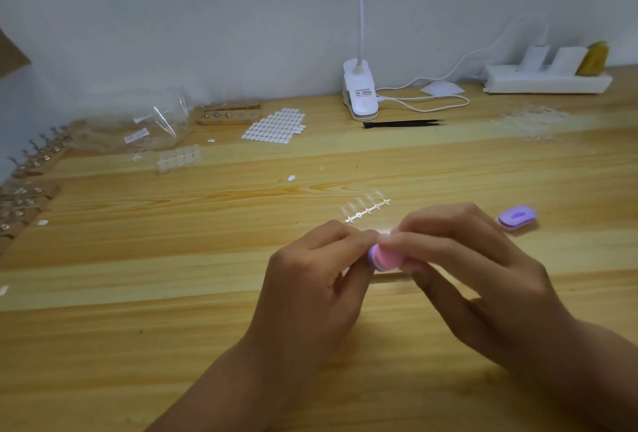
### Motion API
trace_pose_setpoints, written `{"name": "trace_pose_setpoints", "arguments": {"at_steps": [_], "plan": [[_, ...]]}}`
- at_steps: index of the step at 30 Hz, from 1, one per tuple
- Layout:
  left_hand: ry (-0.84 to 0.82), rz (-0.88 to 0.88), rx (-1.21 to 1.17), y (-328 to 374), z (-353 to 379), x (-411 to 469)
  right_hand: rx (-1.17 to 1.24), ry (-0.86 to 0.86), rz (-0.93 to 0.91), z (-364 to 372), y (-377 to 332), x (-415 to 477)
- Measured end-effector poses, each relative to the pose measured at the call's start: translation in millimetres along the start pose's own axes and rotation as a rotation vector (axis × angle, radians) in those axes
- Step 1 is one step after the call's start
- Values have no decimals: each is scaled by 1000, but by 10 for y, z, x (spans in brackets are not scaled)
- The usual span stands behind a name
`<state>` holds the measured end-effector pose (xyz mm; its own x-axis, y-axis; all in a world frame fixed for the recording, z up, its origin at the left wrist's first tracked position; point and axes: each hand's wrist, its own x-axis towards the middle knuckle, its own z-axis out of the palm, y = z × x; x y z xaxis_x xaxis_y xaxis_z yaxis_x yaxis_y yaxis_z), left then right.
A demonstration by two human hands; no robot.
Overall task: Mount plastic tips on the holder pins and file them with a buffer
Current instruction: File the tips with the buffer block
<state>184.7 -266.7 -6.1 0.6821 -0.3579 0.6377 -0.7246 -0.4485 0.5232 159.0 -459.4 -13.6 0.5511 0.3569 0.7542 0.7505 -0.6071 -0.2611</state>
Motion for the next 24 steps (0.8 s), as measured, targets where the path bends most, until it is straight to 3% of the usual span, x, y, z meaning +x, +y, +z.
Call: {"name": "trace_pose_setpoints", "arguments": {"at_steps": [24], "plan": [[-21,-3,-7,0,34,-5,-19,-7,-2,-17,37,24]]}}
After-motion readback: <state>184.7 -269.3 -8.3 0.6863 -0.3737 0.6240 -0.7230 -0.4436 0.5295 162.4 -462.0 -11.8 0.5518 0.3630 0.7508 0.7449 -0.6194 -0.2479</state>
